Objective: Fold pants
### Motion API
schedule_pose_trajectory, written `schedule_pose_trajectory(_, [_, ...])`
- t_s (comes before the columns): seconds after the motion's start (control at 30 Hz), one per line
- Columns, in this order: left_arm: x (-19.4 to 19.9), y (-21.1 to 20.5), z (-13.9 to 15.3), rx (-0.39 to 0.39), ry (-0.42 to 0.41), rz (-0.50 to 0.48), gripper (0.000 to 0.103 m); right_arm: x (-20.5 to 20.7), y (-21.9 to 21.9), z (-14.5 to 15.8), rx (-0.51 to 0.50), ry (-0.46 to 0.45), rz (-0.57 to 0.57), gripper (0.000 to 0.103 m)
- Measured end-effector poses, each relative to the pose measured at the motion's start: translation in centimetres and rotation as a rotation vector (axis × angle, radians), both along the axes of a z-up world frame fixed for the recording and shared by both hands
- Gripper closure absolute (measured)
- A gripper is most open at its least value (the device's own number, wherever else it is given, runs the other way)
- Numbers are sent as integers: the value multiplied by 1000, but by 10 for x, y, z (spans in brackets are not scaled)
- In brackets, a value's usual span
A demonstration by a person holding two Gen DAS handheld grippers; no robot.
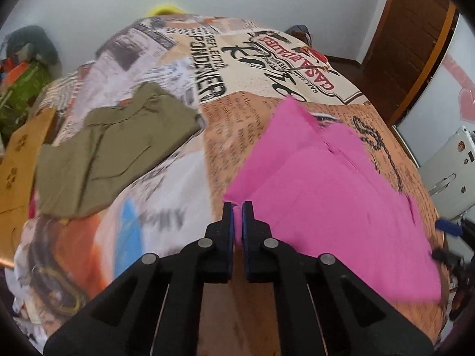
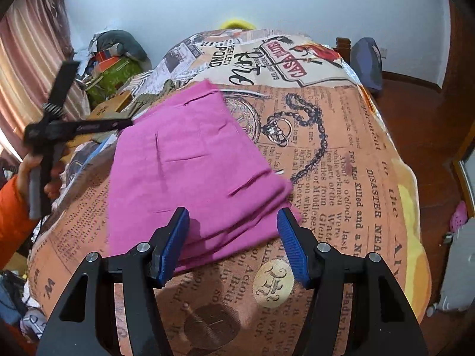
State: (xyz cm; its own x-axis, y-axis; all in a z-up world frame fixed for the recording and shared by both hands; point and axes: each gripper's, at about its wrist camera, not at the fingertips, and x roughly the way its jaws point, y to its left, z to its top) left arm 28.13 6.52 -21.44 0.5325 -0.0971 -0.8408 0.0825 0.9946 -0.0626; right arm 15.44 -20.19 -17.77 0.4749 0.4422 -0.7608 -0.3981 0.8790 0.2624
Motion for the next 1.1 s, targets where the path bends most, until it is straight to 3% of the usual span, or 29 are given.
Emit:
schedule_pose_trajectory(0.27, [-72,26,8,-77,-3,79,99,2,15,13,40,-21,30,45])
schedule_pose_trajectory(0.5, [-98,55,-6,-95,45,155,102,14,43,4,8,-15,84,45])
schedule_pose_trajectory(0.7, [-103,42,14,4,-14,78,102,23,49,-23,9,86,113,45])
schedule_pose_trajectory(0.9, [-73,12,42,24,-75,-48,98,37,40,0,31,22,86,45])
schedule_pose_trajectory(1.0, [-45,-8,49,-15,-64,-122,94,55,43,8,35,-6,77,45])
schedule_pose_trajectory(1.1, [-21,-29,45,-5,-52,-178,91,67,49,9,41,-16,86,45])
